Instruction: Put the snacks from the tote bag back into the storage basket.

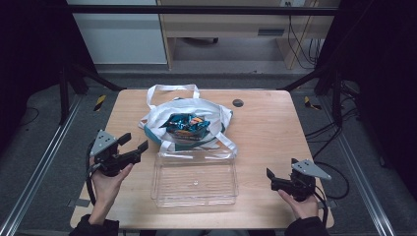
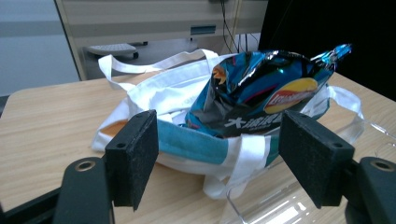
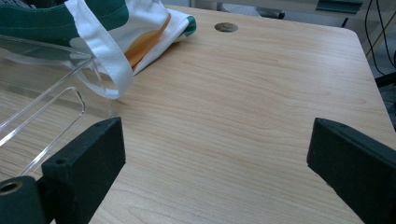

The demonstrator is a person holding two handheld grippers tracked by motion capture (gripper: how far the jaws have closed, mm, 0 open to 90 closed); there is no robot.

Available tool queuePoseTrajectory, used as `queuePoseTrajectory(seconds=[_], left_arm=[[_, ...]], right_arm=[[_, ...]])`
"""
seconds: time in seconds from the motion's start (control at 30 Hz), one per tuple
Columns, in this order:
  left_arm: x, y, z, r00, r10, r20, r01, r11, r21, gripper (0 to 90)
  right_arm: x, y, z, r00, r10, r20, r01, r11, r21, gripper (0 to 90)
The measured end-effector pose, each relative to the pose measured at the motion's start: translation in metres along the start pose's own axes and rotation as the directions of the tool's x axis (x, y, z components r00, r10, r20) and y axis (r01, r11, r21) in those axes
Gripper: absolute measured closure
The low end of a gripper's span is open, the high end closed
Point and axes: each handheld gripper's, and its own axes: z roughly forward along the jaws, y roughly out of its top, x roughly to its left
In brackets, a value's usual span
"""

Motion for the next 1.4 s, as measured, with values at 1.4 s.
queuePoseTrajectory(seconds=[1.4], left_arm=[[-0.023, 0.015, 0.067, 0.9940, 0.104, 0.035, -0.106, 0.9904, 0.089, 42.5]], right_arm=[[0.002, 0.003, 0.004, 0.9998, -0.020, -0.010, 0.020, 1.000, 0.000, 4.6]])
